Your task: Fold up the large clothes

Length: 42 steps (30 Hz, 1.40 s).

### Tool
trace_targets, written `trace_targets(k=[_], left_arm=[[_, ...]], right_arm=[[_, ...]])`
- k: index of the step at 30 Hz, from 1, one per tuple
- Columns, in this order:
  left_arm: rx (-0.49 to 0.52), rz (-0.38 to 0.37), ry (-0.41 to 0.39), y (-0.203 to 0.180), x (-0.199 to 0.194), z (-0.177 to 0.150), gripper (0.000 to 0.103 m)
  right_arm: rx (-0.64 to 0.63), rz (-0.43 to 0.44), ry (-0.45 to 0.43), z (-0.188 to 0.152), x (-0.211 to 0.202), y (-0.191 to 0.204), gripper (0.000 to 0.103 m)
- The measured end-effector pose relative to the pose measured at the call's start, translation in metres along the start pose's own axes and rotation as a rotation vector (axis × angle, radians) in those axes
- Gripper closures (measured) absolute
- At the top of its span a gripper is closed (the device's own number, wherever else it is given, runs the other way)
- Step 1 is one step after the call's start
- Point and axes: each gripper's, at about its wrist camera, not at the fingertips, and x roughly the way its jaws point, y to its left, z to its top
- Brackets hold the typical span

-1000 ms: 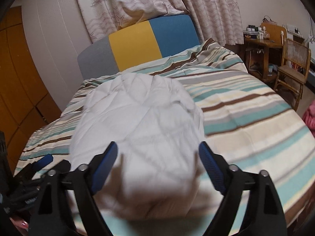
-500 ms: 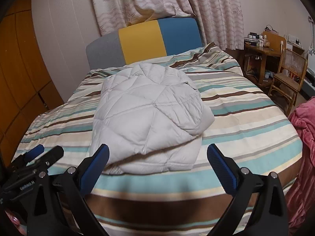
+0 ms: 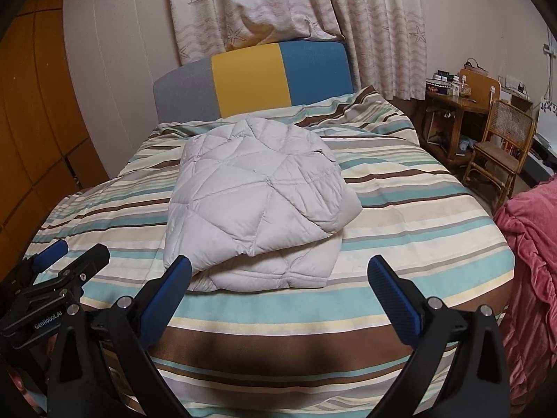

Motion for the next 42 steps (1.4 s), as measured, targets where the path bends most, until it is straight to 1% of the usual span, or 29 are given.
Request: trace_targets(k=[14, 31, 42], left_arm=[[0.007, 0.003, 0.009, -0.003, 0.001, -0.002, 0.003], [0.004, 0.006, 0.013, -0.003, 0.002, -0.003, 0.003], [-0.01, -0.021, 0.009, -0.006, 0.008, -0.007, 0.003]], right_arm=[[0.023, 0.002, 0.019, -0.001, 0.003, -0.007, 0.002], [0.024, 0.006, 0.019, -0.001, 0.005, -0.007, 0.002], [0.03, 0.009, 0.032, -0.003, 0.007, -0.013, 0.002]])
